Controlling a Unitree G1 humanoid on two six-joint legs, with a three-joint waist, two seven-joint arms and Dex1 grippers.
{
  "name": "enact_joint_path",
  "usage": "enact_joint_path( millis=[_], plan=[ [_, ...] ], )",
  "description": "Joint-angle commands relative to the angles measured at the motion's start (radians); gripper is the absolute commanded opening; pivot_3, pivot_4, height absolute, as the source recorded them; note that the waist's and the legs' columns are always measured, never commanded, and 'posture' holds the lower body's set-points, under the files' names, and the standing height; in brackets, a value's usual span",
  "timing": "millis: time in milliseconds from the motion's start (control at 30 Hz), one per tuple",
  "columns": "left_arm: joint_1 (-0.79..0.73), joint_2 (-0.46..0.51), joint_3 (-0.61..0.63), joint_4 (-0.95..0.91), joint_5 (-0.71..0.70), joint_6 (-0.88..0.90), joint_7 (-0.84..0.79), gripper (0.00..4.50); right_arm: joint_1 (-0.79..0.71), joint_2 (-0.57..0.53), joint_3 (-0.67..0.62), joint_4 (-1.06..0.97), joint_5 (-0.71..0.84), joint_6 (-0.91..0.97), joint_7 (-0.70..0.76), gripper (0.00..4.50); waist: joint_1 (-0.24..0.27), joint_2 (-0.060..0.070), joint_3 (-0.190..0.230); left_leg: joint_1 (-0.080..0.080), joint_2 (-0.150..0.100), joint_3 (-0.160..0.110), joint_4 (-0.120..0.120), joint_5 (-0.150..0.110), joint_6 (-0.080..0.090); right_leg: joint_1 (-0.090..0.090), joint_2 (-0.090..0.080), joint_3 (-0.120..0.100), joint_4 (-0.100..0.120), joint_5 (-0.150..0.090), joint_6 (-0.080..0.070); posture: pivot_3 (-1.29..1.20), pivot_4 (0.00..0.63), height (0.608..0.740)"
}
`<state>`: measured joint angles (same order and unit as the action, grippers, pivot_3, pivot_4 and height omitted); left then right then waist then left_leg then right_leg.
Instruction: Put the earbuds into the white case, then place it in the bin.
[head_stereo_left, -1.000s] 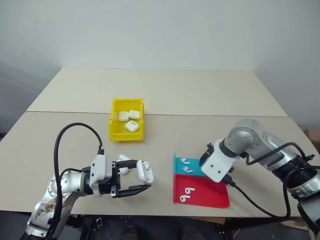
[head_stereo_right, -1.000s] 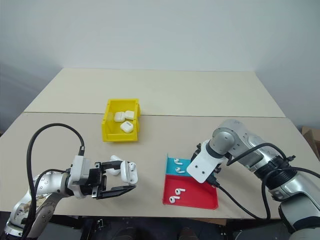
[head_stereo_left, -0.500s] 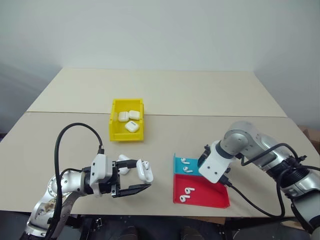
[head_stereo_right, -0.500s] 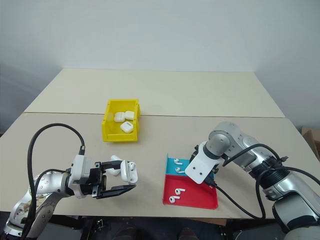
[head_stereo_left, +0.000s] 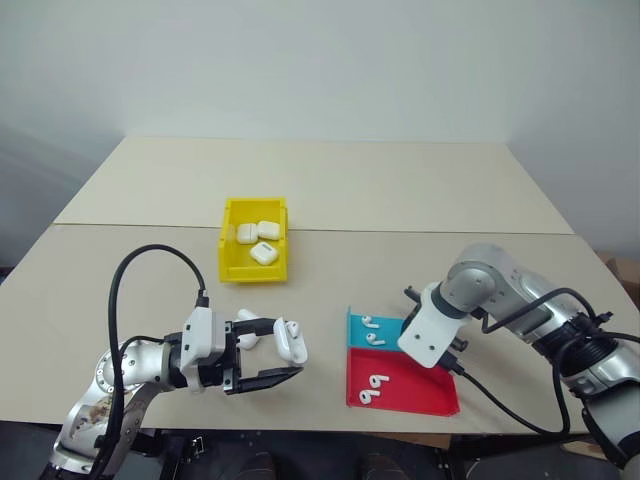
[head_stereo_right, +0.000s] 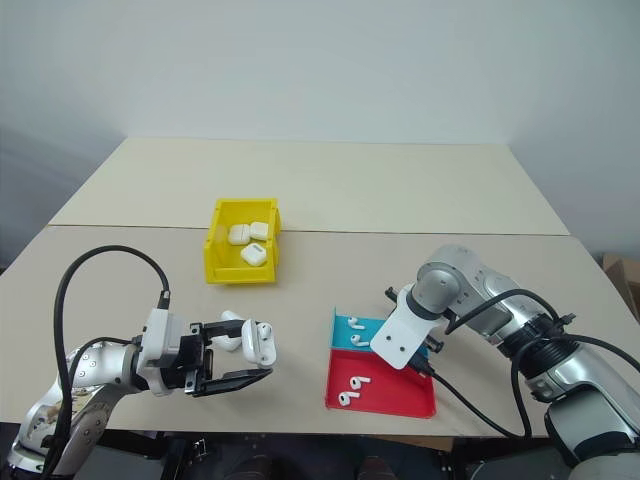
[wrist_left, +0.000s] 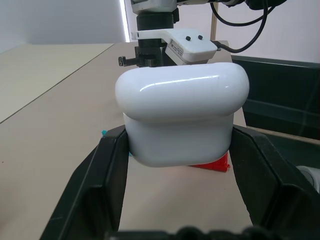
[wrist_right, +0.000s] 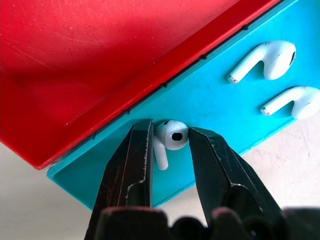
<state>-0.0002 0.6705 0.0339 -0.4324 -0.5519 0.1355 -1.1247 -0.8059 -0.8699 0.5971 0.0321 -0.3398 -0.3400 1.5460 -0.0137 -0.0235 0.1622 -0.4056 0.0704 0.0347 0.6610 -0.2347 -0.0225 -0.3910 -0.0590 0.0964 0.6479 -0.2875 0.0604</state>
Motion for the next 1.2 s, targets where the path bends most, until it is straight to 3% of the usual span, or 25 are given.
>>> enact_joint_path(
  millis=[33,200,333,700,900,1000,1133,1200],
  plan=[
    [-0.014,0.003,0.006,-0.033,-0.01,-0.007,0.003,2.76,0.002,-0.001,-0.011,-0.008,0.0,-0.01,0.015,1.52,0.0,0.0,0.0,0.0,0.0,0.0,0.0,0.0,0.0,0.0,0.0,0.0,0.0,0.0,0.0,0.0,0.15,0.74],
    [-0.012,0.003,0.008,-0.034,-0.01,-0.008,0.005,2.76,-0.002,-0.001,-0.006,0.007,-0.008,-0.03,0.011,1.52,0.0,0.0,0.0,0.0,0.0,0.0,0.0,0.0,0.0,0.0,0.0,0.0,0.0,0.0,0.0,0.0,0.15,0.74],
    [-0.01,0.002,0.009,-0.035,-0.009,-0.009,0.008,2.76,0.002,0.001,-0.008,0.01,-0.01,-0.034,0.005,0.7,0.0,0.0,0.0,0.002,0.0,0.0,0.0,0.0,0.0,0.002,0.0,0.0,0.0,0.0,0.0,0.0,0.15,0.74],
    [-0.026,-0.009,0.008,-0.046,-0.03,0.004,0.024,2.76,0.007,0.009,-0.043,-0.01,0.018,0.032,-0.002,0.7,0.0,0.0,0.0,0.002,0.0,0.0,0.0,0.0,0.0,0.002,0.0,0.0,0.0,0.0,0.0,0.0,0.15,0.74],
    [-0.104,-0.05,0.0,-0.073,-0.092,0.055,0.068,2.76,-0.006,0.004,-0.249,-0.115,0.214,0.366,-0.032,0.7,0.001,0.0,0.0,0.001,0.0,0.0,0.0,0.0,0.0,0.002,0.0,0.0,0.001,0.0,0.0,0.0,0.15,0.74],
    [-0.151,-0.069,-0.012,-0.093,-0.121,0.09,0.095,2.76,0.031,-0.019,-0.411,-0.232,0.344,0.623,-0.079,0.7,0.006,0.0,0.0,0.0,0.0,-0.001,0.0,0.0,0.0,0.002,0.0,-0.001,0.0,0.0,0.0,0.0,0.15,0.74],
    [-0.211,-0.089,-0.022,-0.117,-0.169,0.147,0.127,2.76,0.08,0.005,-0.657,-0.419,0.609,1.005,-0.176,0.7,0.011,0.0,0.0,-0.001,0.0,-0.002,0.0,0.0,0.0,0.001,0.0,-0.001,0.0,0.0,0.0,0.0,0.15,0.74],
    [-0.255,-0.106,-0.028,-0.117,-0.204,0.183,0.148,2.76,0.095,0.071,-0.816,-0.487,0.809,1.19,-0.256,0.7,0.012,0.0,0.0,-0.001,0.0,-0.002,0.0,0.0,0.0,0.001,0.0,-0.001,0.0,0.0,0.0,0.0,0.15,0.74]
  ],
)
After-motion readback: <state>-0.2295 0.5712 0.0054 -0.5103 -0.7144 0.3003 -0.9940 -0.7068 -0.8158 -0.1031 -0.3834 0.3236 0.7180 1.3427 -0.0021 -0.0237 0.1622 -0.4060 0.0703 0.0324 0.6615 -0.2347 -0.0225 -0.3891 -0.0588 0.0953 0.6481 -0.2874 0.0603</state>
